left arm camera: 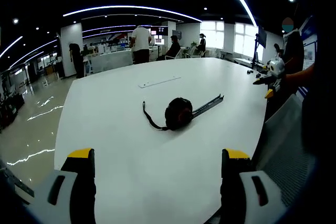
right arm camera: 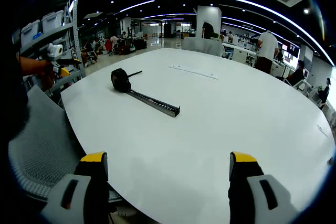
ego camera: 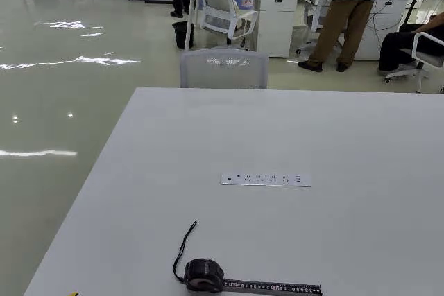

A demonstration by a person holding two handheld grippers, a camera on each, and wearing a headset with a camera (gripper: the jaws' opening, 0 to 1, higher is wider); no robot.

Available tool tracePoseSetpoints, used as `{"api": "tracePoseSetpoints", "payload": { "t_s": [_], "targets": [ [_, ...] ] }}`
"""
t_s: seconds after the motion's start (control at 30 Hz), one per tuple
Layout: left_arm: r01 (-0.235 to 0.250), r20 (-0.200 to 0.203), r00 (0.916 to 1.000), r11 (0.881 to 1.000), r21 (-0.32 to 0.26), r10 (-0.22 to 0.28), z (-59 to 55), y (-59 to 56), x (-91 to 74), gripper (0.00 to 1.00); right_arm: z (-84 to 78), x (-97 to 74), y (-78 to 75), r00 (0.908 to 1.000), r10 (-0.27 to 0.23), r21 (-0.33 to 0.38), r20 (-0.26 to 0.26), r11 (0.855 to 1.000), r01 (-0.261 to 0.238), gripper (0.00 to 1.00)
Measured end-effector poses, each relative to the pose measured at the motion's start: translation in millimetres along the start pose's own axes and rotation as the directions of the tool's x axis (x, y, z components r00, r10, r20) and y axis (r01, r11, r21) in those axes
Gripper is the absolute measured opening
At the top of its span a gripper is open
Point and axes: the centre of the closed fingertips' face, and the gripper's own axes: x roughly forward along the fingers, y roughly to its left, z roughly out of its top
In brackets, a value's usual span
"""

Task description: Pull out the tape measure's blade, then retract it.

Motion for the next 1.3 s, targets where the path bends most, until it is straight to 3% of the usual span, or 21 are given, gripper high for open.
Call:
{"api": "tracePoseSetpoints", "payload": {
  "t_s": [0.23, 0.83, 1.07, 1.13, 1.3],
  "targets": [
    [0.033, -0.008, 0.9994, 0.999, 0.033, -0.033, 13.4, -7.8, 10.1, 0.99, -1.9, 6.3, -2.9, 0.9989, 0.040, -0.014, -0.023, 0.999, -0.041, 1.00],
    [0.110, -0.030, 0.9938, 0.987, 0.118, -0.107, 47.0, -17.3, 34.9, 0.99, 9.9, 13.6, -8.3, 0.9976, 0.059, -0.058, -0.037, 0.996, -0.061, 1.00],
    [0.161, -0.072, 0.9859, 0.974, 0.161, -0.151, 54.2, -21.8, 50.3, 0.99, 16.9, 19.0, -5.4, 0.9945, 0.088, -0.067, -0.058, 0.994, -0.092, 1.00],
    [0.196, -0.090, 0.9789, 0.967, 0.162, -0.183, 53.4, -25.1, 54.5, 0.99, 20.7, 20.1, -5.9, 0.9944, 0.090, -0.075, -0.056, 0.993, -0.094, 1.00],
    [0.232, -0.121, 0.9699, 0.953, 0.194, -0.211, 54.5, -28.8, 64.5, 0.99, 25.9, 24.3, -8.6, 0.9925, 0.100, -0.107, -0.070, 0.988, -0.108, 0.99]
  ]
}}
